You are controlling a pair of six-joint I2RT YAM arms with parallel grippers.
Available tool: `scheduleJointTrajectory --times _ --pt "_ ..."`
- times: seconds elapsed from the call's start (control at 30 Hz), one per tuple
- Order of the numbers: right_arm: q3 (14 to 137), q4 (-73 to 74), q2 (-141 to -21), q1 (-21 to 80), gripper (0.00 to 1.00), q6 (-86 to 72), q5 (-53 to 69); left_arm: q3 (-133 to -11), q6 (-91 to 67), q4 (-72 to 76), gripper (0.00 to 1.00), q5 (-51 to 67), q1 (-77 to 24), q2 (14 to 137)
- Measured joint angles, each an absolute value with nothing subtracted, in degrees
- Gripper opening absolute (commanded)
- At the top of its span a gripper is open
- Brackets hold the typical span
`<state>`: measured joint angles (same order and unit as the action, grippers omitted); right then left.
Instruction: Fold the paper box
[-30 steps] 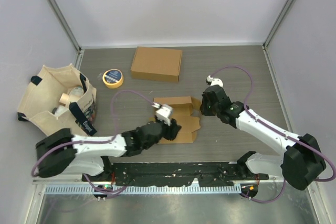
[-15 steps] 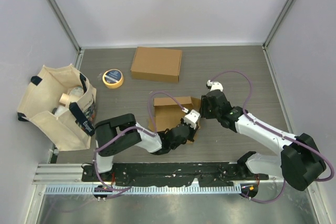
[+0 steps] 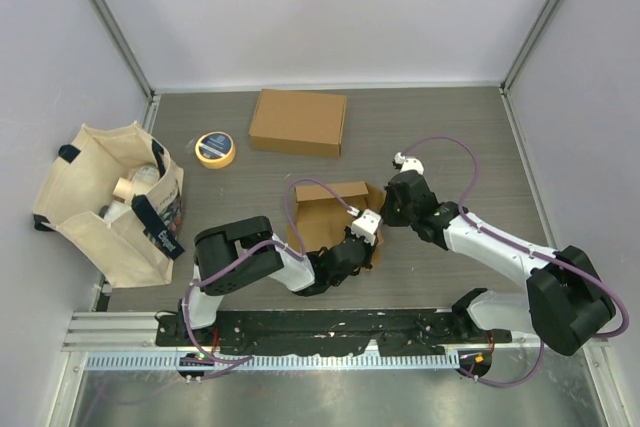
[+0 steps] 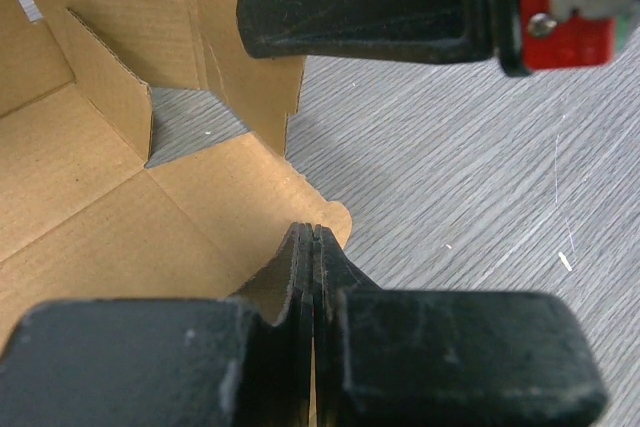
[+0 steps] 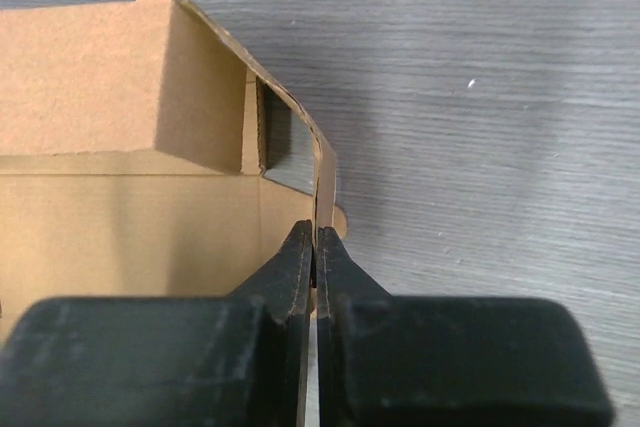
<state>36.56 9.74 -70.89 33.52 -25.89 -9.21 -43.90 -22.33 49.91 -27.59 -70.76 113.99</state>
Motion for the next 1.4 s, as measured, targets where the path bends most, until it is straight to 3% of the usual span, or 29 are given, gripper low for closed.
scheduleJointTrajectory --times 0.33,0.6,0.8,0.9,1.0,1.17,1.4 --pt "37.0 12.4 -70.6 35.1 0.07 -37.8 -10.5 -43.5 -22.5 50.5 0.02 -28.0 -70.8 114.0" --pt "38.7 15.1 -71.1 38.3 0.07 -41.9 -14.8 -39.0 -20.4 52.2 0.50 -28.7 -70.8 110.4" --pt "42.0 18.3 -72.5 39.3 0.07 -44.0 -15.8 -38.5 -15.2 55.2 0.64 -32.3 -70.8 108.6" --pt "42.7 19.0 -72.5 39.3 0.07 -44.8 -15.7 -38.6 -12.2 58.1 0.66 -34.2 -70.8 108.8" --pt "43.0 19.3 -72.5 39.3 0.07 -45.4 -15.4 -39.1 -9.6 60.8 0.59 -36.3 -70.8 110.1" --pt "43.9 20.3 -72.9 39.3 0.03 -44.8 -15.3 -38.1 -8.3 62.1 0.60 -37.8 -70.8 109.7" --pt "44.6 21.0 -73.0 39.1 0.01 -33.7 -13.5 -27.2 -11.6 52.9 0.62 -36.1 -70.8 86.8"
